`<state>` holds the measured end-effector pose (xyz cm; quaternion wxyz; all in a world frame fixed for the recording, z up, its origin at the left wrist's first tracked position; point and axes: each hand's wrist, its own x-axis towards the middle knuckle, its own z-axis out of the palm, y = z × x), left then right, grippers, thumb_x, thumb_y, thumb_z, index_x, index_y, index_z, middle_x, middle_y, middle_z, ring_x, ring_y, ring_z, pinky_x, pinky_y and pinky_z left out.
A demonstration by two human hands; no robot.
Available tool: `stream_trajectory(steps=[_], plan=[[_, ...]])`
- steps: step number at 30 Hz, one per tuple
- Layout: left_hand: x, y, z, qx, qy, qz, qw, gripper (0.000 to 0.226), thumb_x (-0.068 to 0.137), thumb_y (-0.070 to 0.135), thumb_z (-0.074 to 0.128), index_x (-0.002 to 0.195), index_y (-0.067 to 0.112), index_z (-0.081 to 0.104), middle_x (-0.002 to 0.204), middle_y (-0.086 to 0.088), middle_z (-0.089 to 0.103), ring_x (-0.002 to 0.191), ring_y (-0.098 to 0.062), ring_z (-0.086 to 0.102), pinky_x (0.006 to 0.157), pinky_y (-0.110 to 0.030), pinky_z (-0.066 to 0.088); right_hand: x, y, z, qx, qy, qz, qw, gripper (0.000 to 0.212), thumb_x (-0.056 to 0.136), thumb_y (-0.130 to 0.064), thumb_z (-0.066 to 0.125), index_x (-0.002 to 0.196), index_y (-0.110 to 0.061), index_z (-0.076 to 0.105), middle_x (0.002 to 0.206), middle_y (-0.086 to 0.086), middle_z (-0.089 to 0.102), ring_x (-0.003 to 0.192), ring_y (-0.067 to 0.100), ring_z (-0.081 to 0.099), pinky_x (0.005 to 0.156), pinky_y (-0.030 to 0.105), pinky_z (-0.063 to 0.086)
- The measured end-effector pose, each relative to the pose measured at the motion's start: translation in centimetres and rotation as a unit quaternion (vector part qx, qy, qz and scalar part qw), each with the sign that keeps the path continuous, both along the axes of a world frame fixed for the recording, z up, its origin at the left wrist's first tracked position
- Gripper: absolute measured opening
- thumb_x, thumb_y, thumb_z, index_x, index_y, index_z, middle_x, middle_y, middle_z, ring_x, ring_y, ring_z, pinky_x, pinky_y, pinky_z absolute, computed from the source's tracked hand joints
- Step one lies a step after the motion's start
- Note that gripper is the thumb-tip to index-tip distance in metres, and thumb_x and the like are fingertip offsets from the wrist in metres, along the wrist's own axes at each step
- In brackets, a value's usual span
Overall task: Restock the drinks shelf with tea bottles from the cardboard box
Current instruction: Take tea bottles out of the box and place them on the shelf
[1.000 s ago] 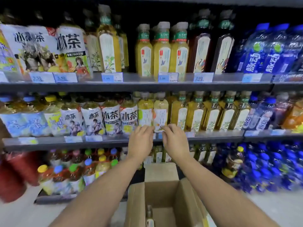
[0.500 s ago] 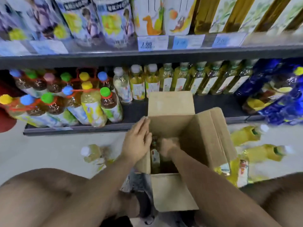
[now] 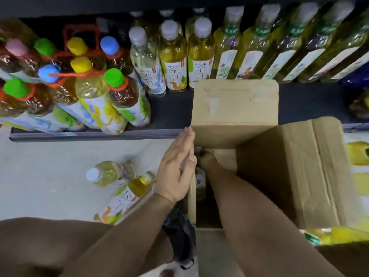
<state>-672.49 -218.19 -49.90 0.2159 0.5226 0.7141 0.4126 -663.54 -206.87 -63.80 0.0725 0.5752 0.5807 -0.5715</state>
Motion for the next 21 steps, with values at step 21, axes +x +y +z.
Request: stream_trajectory(steps=[21], plan=[[0.5,-0.2,7.6,-0.186,0.247,-0.013,0.951,0.062,0.097,0.048,0.025,0.152,0.021,0.04,0.156,-0.009,0.04,0.143,-0.028,0.034,0.115,-0.041,0.034,4.6,2.8,22.4,0.191,0.067,0.156,0.967,0.032,0.071,-0.036,0.085,0.094,-0.02,0.069,0.098,0.0,0.069,0.095,0.02,0.064,0.084,0.032,0.051]])
